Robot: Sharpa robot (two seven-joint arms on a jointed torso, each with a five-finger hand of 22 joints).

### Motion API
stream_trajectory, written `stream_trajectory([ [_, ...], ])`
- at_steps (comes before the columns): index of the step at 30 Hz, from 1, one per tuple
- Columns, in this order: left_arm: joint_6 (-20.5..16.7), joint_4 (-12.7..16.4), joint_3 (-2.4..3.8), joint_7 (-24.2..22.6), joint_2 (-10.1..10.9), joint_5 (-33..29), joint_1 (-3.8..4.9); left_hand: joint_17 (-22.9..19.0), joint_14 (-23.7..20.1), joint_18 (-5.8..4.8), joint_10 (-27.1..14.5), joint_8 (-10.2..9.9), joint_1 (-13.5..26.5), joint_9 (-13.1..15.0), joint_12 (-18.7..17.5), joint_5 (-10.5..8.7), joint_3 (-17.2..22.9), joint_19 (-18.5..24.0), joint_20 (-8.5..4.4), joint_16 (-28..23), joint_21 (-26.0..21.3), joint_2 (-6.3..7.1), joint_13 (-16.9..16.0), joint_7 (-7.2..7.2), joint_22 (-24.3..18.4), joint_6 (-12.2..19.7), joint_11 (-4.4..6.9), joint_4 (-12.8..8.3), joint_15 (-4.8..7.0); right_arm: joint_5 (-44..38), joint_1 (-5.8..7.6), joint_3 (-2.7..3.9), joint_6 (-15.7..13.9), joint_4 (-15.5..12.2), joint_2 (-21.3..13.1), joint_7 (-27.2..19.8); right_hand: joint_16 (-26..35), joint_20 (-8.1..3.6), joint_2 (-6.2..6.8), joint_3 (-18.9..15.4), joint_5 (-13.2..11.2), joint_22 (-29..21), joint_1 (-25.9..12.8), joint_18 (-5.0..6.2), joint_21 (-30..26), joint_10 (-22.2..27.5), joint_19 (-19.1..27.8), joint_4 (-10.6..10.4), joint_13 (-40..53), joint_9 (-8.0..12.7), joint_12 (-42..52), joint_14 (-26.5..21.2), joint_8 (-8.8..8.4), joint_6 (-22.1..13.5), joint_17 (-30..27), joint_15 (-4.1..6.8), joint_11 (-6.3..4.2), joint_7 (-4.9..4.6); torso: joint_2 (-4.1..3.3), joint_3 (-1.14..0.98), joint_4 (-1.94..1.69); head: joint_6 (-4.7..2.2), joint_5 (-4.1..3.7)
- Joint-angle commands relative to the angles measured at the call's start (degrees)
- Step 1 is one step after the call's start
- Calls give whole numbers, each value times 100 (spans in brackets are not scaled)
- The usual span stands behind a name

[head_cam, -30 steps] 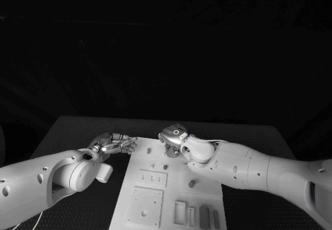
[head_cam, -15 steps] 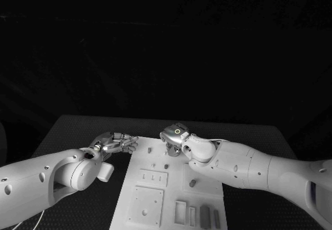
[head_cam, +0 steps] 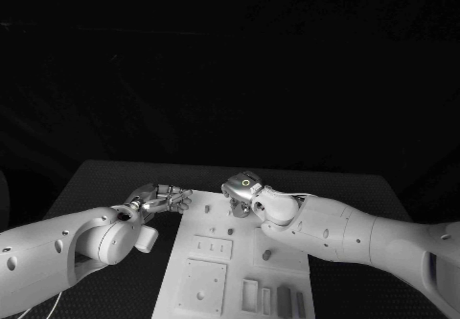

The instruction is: Assemble the parts on the task board

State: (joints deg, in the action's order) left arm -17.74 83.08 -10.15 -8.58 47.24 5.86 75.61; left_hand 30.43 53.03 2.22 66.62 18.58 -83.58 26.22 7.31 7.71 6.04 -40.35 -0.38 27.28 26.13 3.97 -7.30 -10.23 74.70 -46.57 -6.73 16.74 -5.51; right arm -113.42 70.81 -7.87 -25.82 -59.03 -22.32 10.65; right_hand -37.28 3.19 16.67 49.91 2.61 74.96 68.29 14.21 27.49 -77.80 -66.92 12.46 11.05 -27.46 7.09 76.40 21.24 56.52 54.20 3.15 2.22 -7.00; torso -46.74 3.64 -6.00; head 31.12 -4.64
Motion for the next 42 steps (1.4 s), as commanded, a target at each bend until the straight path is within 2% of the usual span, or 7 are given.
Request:
stream_trajectory([
  [1,33,13,3,-32,-7,-6,5,9,35,68,54,-38,29,-9,-38,-27,-30,-1,31,-37,21,24,8,-23,-6,-11,-1,-13,-14,71,-3,-1,153,27,14,-103,-21,-47,3,42,16,119,46,79,32,-37,5,12,471,-9,4,-9,-11,20,4,51,15,-2,-1,2,7,0,5],
  [14,-15,20,4,-6,-4,-5,6,11,33,68,54,-41,30,-10,-44,-27,-31,0,32,-43,22,26,8,-25,-7,-11,-3,-12,-16,415,-2,-1,237,91,25,-257,-12,-21,-1,79,17,104,54,79,44,316,93,67,435,39,-267,-43,-193,-274,-44,-68,156,-127,1,1,4,24,-2],
  [17,-25,19,4,-1,-3,-4,6,2,-41,71,54,-52,29,-12,-65,-25,-34,3,40,-103,25,33,10,-29,-10,-7,-6,-13,-32,509,-2,-1,203,135,33,-300,-28,-15,6,92,16,101,54,79,51,753,111,109,301,109,-362,-37,-347,-555,-51,-189,288,-159,-1,3,6,24,-3],
  [24,-25,17,4,7,-2,-4,6,2,-68,72,53,-58,32,-13,-80,-23,-34,10,50,-132,24,31,11,-31,-14,-6,-7,-10,-42,598,-2,-1,127,100,15,-311,-53,3,26,82,17,95,24,79,58,1326,144,161,44,149,-361,-55,-442,-801,-62,-294,402,-150,-2,-1,7,22,5],
  [36,-40,9,4,17,13,-4,7,4,-73,74,54,-61,32,-14,-88,-20,-31,14,54,-142,23,25,11,-32,-16,-7,-7,-11,-46,785,0,-1,-68,18,-101,-419,-67,12,31,55,16,89,-22,79,59,1490,157,192,-98,132,-345,-69,-412,-816,-72,-336,448,-119,0,-2,12,27,4],
  [40,-39,1,4,10,14,-4,7,4,-73,75,54,-61,32,-14,-88,-20,-31,15,54,-142,23,25,11,-32,-16,-7,-7,-11,-46,906,2,5,-241,-136,-220,-495,-69,11,31,54,16,89,-23,79,60,1490,155,192,-100,131,-344,-68,-410,-814,-71,-337,450,-118,-2,-1,12,22,4],
  [42,-36,0,4,2,25,-4,7,5,-73,76,56,-62,26,-14,-90,-18,-28,16,54,-144,23,25,11,-32,-17,-7,-7,-13,-46,1081,8,32,-451,-296,-345,-590,-82,6,34,41,17,92,-34,79,71,1478,139,195,-108,127,-334,-55,-400,-806,-67,-339,450,-106,-2,-5,10,16,1],
])
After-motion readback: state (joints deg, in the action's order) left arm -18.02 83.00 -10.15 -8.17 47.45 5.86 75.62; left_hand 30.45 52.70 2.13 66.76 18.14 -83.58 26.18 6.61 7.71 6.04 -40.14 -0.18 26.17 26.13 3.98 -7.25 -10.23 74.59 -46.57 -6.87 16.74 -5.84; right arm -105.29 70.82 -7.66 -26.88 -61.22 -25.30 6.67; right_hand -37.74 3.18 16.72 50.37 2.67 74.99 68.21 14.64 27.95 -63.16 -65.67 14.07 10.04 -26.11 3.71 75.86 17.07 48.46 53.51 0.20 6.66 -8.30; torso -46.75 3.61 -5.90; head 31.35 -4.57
